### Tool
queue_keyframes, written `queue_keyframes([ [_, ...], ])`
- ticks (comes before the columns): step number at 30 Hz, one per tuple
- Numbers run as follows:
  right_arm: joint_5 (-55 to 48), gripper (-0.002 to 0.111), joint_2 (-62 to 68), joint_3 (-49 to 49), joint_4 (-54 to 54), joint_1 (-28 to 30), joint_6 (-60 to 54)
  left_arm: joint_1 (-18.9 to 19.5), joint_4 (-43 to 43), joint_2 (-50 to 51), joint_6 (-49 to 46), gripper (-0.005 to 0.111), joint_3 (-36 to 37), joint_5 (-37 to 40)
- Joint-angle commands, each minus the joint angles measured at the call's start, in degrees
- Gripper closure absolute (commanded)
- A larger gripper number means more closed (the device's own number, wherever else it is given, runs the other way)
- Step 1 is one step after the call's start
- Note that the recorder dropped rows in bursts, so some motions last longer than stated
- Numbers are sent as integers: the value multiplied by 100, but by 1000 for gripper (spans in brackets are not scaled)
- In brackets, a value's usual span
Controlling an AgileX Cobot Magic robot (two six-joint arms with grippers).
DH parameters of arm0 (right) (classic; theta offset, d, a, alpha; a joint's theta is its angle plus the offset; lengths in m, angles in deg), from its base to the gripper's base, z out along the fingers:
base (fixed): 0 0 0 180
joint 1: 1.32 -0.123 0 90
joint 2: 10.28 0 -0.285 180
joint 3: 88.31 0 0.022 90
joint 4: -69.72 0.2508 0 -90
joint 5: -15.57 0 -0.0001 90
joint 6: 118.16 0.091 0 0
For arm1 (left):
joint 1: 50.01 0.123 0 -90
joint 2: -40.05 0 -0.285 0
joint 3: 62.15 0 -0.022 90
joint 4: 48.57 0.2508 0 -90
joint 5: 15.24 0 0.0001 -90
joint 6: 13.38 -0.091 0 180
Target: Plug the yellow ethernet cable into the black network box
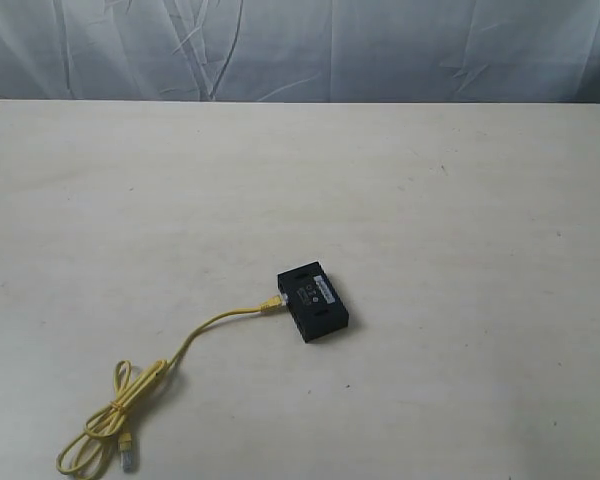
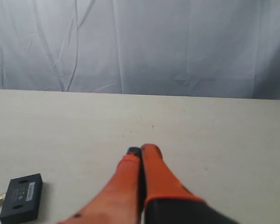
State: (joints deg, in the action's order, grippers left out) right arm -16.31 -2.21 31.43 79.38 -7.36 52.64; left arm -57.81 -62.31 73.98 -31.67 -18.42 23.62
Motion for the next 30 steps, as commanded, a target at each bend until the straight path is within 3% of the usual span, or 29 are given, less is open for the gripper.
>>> queue_keyframes([
  [1, 190, 109, -28, -171, -556, 154, 1001, 26, -19, -43, 17, 107, 27, -30],
  [10, 169, 109, -28, -531, -1086, 154, 1221, 26, -19, -43, 17, 107, 27, -30],
  [30, 1041, 109, -28, -1675, -1188, 154, 1221, 26, -19, -43, 17, 107, 27, -30],
])
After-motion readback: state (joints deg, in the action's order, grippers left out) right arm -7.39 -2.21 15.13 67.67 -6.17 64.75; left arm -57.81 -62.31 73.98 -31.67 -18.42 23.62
